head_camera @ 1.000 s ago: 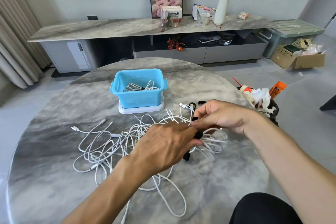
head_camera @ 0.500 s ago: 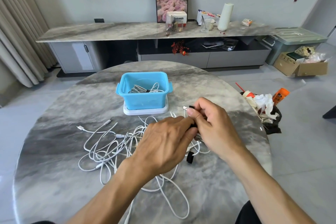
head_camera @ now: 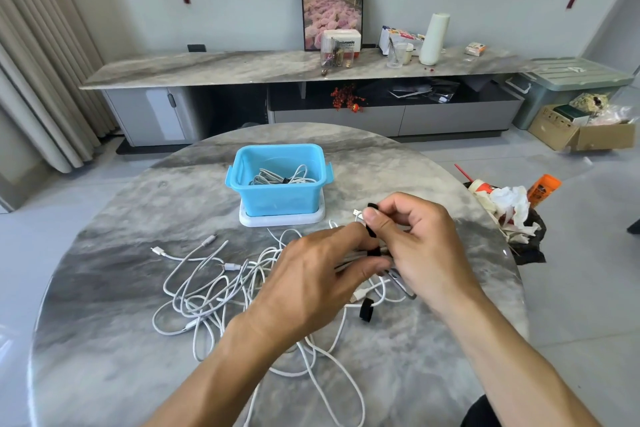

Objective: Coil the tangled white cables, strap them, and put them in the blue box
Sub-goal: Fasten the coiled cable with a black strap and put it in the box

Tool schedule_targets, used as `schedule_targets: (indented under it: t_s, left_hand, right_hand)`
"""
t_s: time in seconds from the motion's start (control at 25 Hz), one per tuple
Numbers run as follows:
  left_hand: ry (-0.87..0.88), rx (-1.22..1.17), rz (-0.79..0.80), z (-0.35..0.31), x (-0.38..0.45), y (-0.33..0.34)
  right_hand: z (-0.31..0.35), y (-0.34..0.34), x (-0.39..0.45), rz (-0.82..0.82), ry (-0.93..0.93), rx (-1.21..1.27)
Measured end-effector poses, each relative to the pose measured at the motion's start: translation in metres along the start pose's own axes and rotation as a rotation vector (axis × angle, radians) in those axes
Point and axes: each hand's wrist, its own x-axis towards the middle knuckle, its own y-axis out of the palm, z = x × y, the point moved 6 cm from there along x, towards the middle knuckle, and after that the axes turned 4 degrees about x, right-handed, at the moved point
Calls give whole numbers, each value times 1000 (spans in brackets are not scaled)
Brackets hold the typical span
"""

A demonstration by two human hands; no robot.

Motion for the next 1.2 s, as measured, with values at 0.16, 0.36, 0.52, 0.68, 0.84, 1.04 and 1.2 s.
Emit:
schedule_targets:
  t_s: [0.16, 0.36, 0.52, 0.68, 0.84, 1.04, 1.2]
  left_hand:
    - [-32, -42, 141, 9, -2, 7]
    - [46, 2, 116, 5, -6, 5]
    - [102, -36, 52, 4, -5, 0]
    - [73, -23, -15, 7, -5, -6]
    - [32, -40, -73, 7, -5, -9]
    - [-11, -103, -116, 5, -6, -12]
    - [-44, -98, -110, 8, -8, -10]
  right_hand:
    - [-5, -1, -1, -48, 48, -59]
    - [-10, -2, -1, -54, 93, -35]
    - [-14, 0, -2, -29, 170, 135]
    - [-10, 1, -3, 8, 207, 272]
    - [-4, -3, -3, 13, 179, 302]
    - [-2, -6, -2, -25, 173, 311]
    - [-2, -5, -3, 3, 177, 331]
